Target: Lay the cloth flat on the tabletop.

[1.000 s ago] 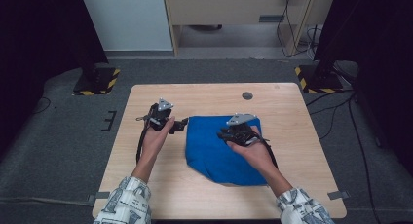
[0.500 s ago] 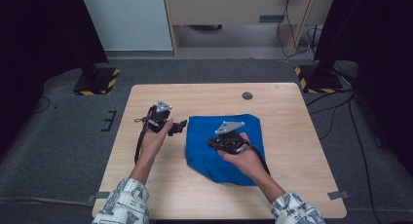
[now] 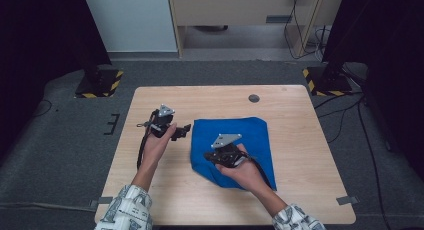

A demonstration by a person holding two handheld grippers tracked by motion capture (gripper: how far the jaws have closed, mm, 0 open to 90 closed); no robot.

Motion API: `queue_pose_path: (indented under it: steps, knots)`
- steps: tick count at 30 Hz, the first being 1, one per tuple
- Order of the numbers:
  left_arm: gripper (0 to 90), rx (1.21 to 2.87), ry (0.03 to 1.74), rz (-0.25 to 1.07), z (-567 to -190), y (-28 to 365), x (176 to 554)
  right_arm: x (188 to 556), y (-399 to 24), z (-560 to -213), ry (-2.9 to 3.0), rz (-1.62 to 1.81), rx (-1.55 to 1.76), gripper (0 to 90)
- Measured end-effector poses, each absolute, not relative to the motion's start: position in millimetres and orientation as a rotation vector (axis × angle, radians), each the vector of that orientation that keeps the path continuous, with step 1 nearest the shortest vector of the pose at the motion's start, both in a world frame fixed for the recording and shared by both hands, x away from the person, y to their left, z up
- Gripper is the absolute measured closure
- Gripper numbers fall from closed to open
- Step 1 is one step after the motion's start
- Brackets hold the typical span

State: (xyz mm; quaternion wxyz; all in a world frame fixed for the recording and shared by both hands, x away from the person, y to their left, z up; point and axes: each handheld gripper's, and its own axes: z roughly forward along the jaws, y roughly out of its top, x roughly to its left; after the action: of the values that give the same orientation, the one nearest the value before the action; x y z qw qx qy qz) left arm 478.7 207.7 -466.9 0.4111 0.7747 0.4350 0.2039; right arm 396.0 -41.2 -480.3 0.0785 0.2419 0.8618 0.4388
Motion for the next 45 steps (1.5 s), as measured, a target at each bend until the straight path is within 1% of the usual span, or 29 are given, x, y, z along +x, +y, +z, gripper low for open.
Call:
queue_pose_path:
  steps: [3, 6, 8, 17, 18, 21, 23, 32, 39, 45]
  knots:
    - [11.7, 1.955, 1.093, 0.51, -467.9, 208.5, 477.7, 390.5, -38.0, -482.7, 2.597, 1.316, 0.704, 88.2]
    - [11.7, 1.958, 1.095, 0.508, -469.6, 209.6, 476.9, 385.7, -35.4, -486.7, 2.614, 1.3, 0.685, 85.5]
    - [11.7, 1.956, 1.1, 0.505, -471.6, 210.0, 477.3, 385.0, -34.4, -489.2, 2.629, 1.284, 0.67, 82.4]
    - [11.7, 1.962, 1.094, 0.491, -475.8, 206.1, 477.5, 393.4, -30.0, -506.6, 2.675, 1.225, 0.75, 61.9]
    - [11.7, 1.962, 1.095, 0.488, -476.2, 205.6, 477.6, 393.1, -29.1, -507.8, 2.693, 1.221, 0.754, 61.0]
    - [11.7, 1.958, 1.098, 0.486, -476.7, 205.0, 477.9, 390.2, -26.0, -509.1, 2.688, 1.204, 0.708, 79.2]
    - [11.7, 1.961, 1.096, 0.488, -476.9, 204.5, 477.9, 388.3, -24.4, -507.5, 2.693, 1.229, 0.695, 85.2]
    - [12.2, 1.943, 1.097, 0.473, -476.9, 202.3, 480.4, 374.3, -16.7, -498.6, 2.713, 1.294, 0.651, 87.1]
    - [13.0, 1.966, 1.113, 0.458, -481.4, 196.7, 493.9, 353.1, -2.2, -493.2, 2.723, 1.303, 0.592, 87.4]
    - [16.1, 1.991, 1.133, 0.452, -489.9, 189.9, 509.4, 345.3, 5.7, -492.3, 2.7, 1.31, 0.575, 87.4]
